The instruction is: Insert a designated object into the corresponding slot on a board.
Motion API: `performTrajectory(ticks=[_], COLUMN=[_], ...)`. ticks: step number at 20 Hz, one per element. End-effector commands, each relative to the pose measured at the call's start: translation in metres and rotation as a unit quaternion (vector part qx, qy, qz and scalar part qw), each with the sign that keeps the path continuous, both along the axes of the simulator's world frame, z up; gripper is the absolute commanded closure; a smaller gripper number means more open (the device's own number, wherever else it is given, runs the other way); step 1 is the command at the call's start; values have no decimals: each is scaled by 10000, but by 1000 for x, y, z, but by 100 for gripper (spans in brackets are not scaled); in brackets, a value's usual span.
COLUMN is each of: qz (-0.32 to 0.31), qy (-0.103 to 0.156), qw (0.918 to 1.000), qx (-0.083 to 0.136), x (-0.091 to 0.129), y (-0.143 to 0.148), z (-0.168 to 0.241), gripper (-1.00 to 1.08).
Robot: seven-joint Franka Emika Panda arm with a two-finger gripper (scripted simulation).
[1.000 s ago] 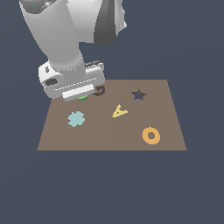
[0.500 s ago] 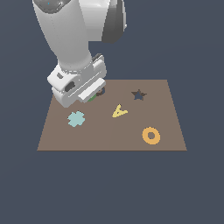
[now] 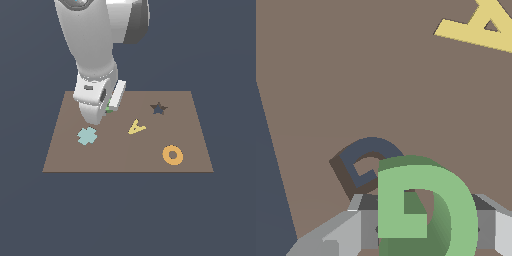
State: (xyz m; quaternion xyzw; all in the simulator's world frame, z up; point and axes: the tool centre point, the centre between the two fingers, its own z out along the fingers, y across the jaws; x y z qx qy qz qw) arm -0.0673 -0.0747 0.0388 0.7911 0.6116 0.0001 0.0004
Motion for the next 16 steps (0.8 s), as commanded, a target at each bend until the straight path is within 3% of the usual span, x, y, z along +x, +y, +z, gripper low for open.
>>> performTrajectory(ticks=[1,8,16], qz=[512,1571,2274], qy=[-1,2,4], qw=[9987,9876,9738], qx=[-2,-3,-3], x=[-3,-12,-19], y=[4,12,16], z=[1,1,2], gripper=[108,108,108])
